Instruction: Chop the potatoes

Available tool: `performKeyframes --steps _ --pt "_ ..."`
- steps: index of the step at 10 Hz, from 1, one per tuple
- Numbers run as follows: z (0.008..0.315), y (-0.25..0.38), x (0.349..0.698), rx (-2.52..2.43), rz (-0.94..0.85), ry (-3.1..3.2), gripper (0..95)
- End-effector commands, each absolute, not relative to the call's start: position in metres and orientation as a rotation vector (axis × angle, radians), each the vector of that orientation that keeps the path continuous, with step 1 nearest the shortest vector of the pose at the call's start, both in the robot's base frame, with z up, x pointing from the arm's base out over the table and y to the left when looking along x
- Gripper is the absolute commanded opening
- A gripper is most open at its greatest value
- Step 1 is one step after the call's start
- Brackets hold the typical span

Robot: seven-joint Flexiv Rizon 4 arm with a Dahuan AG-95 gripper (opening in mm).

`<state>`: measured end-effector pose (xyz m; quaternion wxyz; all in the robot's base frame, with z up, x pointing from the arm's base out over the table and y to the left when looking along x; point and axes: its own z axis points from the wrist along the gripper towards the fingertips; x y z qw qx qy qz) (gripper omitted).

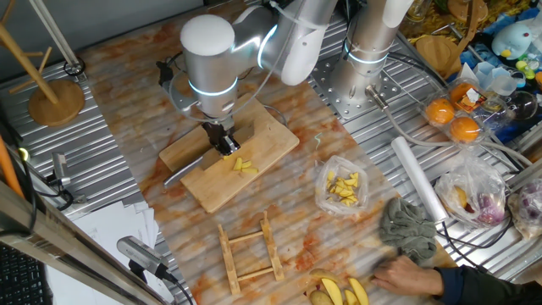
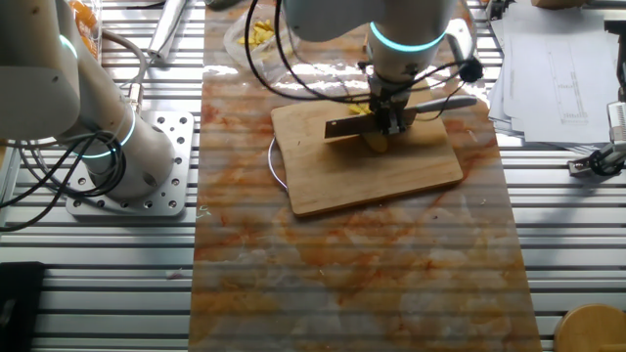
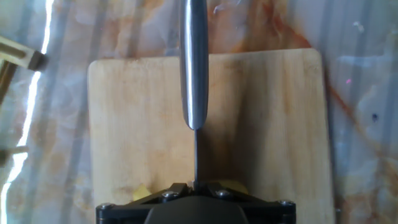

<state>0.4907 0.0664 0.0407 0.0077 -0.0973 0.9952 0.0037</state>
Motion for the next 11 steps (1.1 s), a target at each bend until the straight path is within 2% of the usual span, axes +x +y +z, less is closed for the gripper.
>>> performKeyframes --steps 1,11 --pt "0.0419 0.0663 0.4888 -0.307 0.007 3.098 0.0" --pt "0.0480 0.0679 0.4861 -0.326 0.002 3.113 0.0"
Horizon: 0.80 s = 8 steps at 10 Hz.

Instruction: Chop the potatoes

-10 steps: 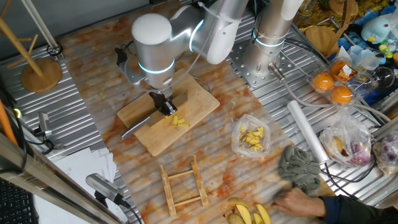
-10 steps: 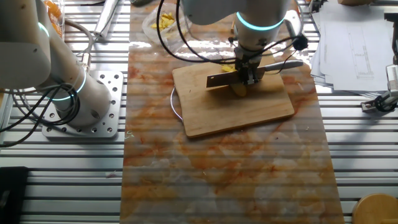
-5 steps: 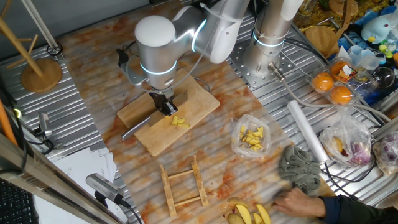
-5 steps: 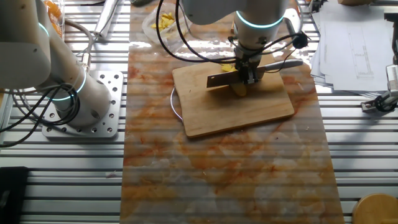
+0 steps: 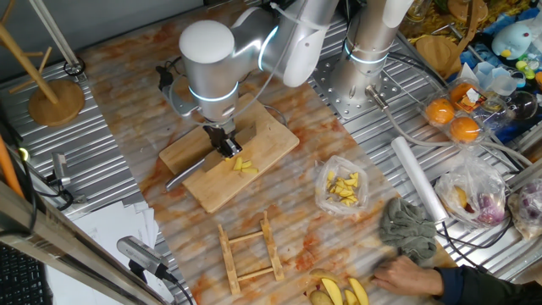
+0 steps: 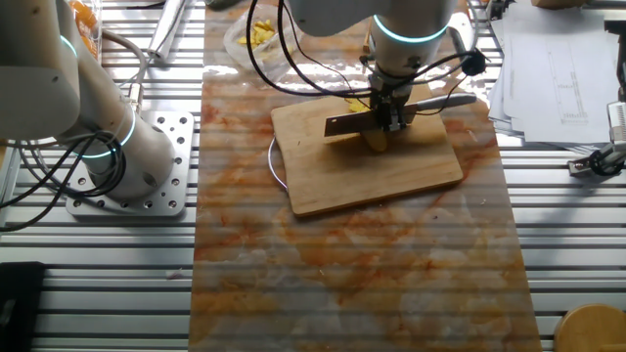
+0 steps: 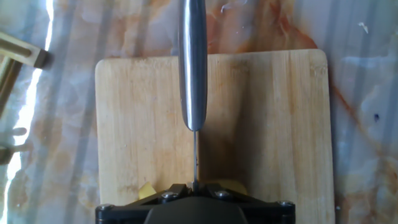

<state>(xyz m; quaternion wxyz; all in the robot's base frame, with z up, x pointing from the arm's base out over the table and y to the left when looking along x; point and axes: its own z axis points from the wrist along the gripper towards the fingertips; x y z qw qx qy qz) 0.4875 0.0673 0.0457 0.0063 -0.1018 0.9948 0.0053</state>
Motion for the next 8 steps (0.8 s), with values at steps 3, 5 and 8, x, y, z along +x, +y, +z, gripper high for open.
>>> performKeyframes --steps 3,5,8 --pt "0.056 0.070 0.483 -0.322 0.005 3.111 0.0" --pt "0.065 0.074 0.480 -0.311 -0.006 3.118 0.0" --pt "0.065 0.073 0.481 -0.323 -0.045 3.121 0.0"
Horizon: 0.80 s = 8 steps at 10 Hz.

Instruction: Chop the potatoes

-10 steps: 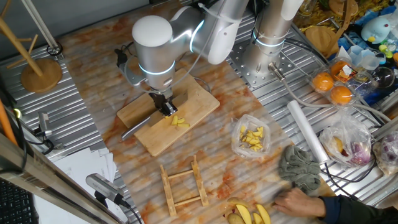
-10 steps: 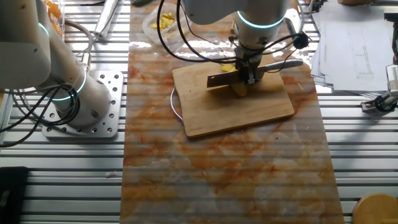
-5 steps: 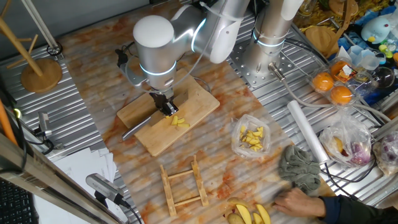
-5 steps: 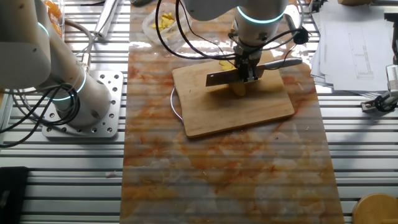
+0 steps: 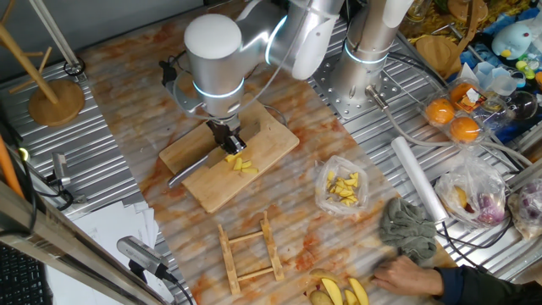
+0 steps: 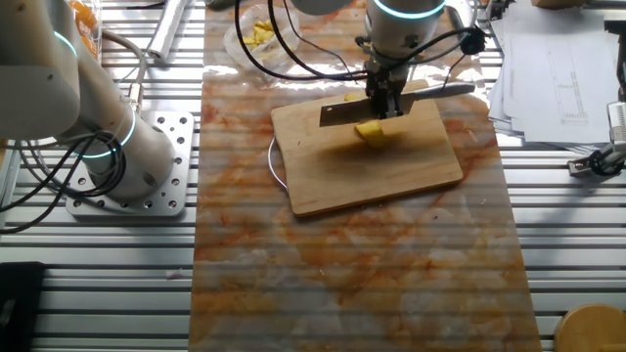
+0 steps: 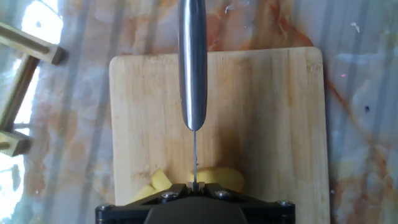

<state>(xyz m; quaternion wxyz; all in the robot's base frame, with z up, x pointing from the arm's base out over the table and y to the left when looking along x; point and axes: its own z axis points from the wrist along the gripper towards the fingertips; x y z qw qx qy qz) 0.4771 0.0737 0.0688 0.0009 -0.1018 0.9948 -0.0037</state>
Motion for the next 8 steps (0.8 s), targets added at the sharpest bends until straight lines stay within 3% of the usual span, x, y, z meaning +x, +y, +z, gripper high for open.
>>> performKeyframes --steps 1,8 --pt "0.0615 0.0722 0.4822 -0.324 -0.048 3.117 0.0" --pt "0.0573 0.0709 0.4842 -0.340 -0.054 3.114 0.0"
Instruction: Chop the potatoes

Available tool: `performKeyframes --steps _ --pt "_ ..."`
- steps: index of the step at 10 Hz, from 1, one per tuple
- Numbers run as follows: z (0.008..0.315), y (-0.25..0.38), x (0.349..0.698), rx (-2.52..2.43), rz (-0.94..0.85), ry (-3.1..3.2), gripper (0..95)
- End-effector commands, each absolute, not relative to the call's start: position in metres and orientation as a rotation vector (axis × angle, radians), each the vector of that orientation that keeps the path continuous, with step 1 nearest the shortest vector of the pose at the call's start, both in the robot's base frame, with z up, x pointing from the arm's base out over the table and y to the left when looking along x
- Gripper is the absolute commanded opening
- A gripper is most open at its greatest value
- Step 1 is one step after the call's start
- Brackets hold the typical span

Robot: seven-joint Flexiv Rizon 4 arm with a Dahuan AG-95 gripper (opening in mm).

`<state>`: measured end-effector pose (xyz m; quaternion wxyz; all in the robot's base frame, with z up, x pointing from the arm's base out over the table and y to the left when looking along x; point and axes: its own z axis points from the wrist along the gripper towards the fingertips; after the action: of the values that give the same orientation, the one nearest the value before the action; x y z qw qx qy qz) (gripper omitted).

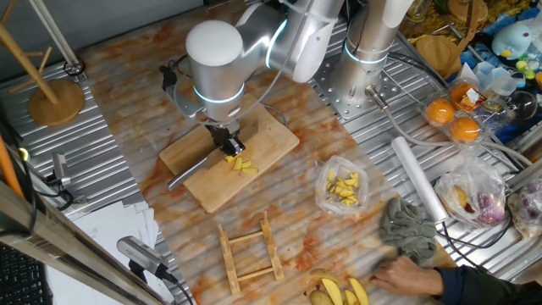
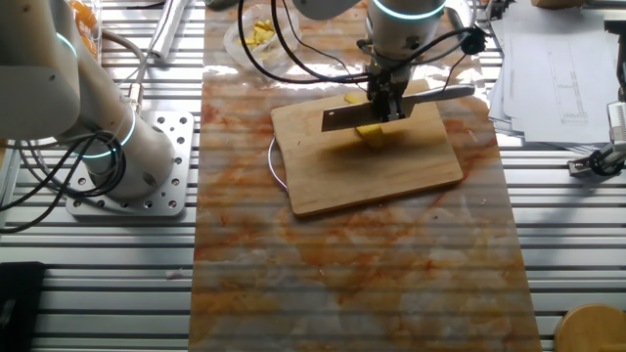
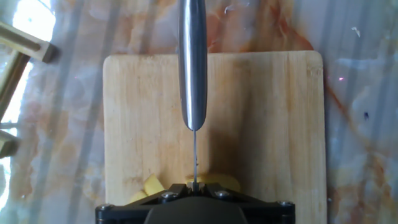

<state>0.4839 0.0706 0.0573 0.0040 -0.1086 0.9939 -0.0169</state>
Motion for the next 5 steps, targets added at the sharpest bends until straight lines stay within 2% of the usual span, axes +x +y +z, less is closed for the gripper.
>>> performKeyframes --steps 1,5 --pt "0.056 0.070 0.485 -0.343 -0.053 3.114 0.0" --pt "0.040 0.066 0.488 -0.347 -0.037 3.101 0.0"
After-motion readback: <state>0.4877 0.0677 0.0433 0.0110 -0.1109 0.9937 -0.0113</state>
